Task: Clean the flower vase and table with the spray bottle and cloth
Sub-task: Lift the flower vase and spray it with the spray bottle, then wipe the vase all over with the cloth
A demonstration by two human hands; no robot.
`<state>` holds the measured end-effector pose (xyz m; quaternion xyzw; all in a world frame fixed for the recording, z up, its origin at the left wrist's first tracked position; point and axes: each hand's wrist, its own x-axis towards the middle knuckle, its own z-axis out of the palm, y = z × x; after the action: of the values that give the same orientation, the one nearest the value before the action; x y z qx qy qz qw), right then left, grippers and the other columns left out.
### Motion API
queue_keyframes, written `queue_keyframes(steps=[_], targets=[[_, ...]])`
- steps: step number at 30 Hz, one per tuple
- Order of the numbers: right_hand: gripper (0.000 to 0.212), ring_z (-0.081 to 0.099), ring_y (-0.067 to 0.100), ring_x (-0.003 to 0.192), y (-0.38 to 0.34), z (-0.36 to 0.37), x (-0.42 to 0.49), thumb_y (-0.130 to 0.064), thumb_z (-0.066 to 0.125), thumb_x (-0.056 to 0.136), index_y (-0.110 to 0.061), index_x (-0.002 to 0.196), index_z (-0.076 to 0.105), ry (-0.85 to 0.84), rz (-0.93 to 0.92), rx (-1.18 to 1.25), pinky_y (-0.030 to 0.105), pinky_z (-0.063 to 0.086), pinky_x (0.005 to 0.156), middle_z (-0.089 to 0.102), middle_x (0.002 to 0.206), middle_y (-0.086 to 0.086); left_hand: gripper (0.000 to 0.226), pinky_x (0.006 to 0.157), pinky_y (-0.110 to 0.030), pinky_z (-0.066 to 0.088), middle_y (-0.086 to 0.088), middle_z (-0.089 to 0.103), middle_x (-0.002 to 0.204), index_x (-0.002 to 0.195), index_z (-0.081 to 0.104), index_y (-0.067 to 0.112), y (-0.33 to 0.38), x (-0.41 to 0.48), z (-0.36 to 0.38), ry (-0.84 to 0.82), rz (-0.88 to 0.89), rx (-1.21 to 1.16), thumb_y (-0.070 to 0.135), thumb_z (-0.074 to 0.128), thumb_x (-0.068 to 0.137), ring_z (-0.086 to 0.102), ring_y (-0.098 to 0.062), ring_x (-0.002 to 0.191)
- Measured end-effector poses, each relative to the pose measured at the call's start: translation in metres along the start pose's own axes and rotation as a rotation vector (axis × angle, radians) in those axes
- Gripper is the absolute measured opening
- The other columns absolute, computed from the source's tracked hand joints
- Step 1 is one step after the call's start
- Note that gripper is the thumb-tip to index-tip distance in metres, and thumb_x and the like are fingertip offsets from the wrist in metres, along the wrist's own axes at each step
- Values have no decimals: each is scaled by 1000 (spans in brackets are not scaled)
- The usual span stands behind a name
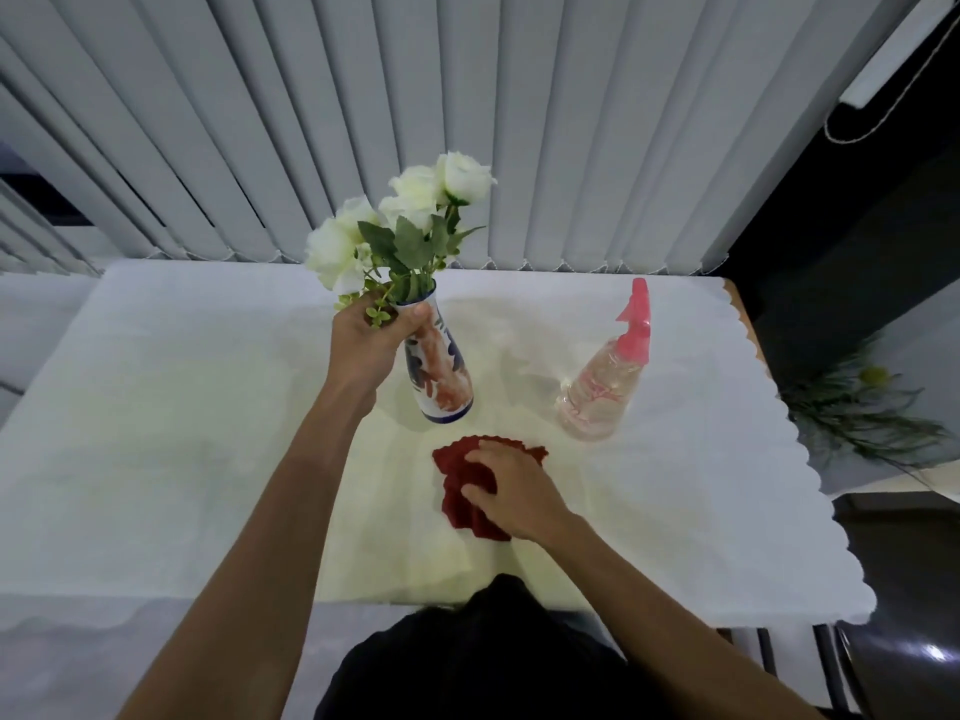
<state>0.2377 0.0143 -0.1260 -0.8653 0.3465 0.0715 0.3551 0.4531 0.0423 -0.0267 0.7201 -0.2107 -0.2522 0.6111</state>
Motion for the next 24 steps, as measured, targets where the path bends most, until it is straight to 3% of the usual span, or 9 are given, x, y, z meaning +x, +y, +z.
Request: queue_keyframes(steps=[4,7,9,11,12,14,17,20,24], targets=[[83,3,26,163,14,38,8,-42,60,100,-19,166,15,-122,-102,-312,40,4,129,5,176,7,30,66,-9,53,11,76,92,113,74,9,-4,-15,-14,38,-16,-8,14,80,84,71,6,74],[55,26,25,158,33,46,10,-23,53,104,-21,158,41,82,-126,-290,41,13,130,34,169,4,24,74,-18,57,10,77,91,109,75,11,-3,-22,-25,59,-26,-15,14,79,85,73,0,78],[43,55,14,139,34,41,6,-11,55,100,-28,139,62,229,-110,-61,36,37,122,64,145,-10,18,84,-31,61,7,78,91,103,75,15,-2,-26,-34,85,-36,-30,15,79,85,74,-10,84],[32,71,-3,101,21,23,-3,-14,56,103,-37,121,68,347,20,349,16,55,92,75,105,-29,13,89,-40,61,5,78,90,98,75,19,0,-29,-38,110,-40,-41,17,79,86,74,-14,85],[26,74,4,87,9,12,-7,-18,56,105,-36,120,67,411,85,507,13,56,74,76,92,-25,12,90,-42,62,5,78,90,96,75,21,2,-30,-41,132,-39,-49,18,79,85,75,-14,85],[21,75,21,81,-17,-11,-12,-23,55,107,-32,124,62,474,130,756,20,58,63,77,89,-12,11,90,-45,61,3,79,91,94,75,23,5,-33,-40,170,-37,-64,20,80,85,76,-17,88],[29,74,12,94,-67,-25,-16,-32,52,108,-34,135,60,390,14,953,29,59,79,77,103,-18,15,91,-48,61,2,80,94,96,77,25,12,-36,-32,198,-17,-56,31,80,82,76,-18,93],[53,45,1,144,-92,-13,-10,-61,36,104,-48,155,39,259,-81,886,31,37,120,48,158,-19,37,90,-47,60,2,80,97,104,77,20,23,-44,-25,211,39,-14,46,77,77,76,-17,94],[57,66,14,124,-84,-31,24,-75,29,95,-51,138,60,196,153,997,45,48,113,71,136,-9,39,88,-47,61,-1,81,95,106,77,14,33,-50,-25,179,99,-38,42,79,79,77,-18,91]])
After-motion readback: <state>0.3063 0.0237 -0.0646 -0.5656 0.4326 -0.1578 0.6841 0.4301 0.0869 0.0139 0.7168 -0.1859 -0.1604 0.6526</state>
